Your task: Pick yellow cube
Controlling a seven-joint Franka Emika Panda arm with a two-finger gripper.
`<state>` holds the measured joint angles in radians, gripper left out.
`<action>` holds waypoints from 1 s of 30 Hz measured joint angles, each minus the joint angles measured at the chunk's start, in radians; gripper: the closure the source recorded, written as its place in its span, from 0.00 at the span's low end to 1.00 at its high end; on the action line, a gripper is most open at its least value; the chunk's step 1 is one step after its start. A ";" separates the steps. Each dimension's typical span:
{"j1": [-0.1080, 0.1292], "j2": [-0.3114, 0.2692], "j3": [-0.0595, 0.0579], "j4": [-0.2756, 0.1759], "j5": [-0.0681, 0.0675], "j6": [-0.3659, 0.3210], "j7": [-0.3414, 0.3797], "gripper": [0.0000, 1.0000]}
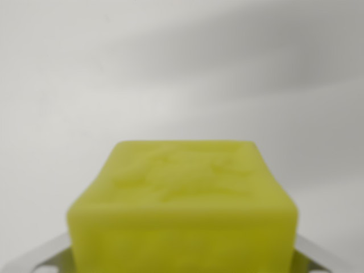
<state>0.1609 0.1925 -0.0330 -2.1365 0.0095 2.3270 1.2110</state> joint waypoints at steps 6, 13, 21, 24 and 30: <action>0.000 -0.016 0.000 0.007 -0.001 -0.023 0.001 1.00; 0.000 -0.033 0.000 0.017 -0.002 -0.050 0.001 1.00; 0.000 -0.052 0.000 0.030 -0.003 -0.082 0.002 1.00; 0.000 -0.059 0.000 0.035 -0.003 -0.094 0.002 1.00; 0.000 -0.070 0.000 0.044 -0.004 -0.115 0.002 1.00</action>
<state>0.1608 0.1222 -0.0330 -2.0923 0.0059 2.2124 1.2134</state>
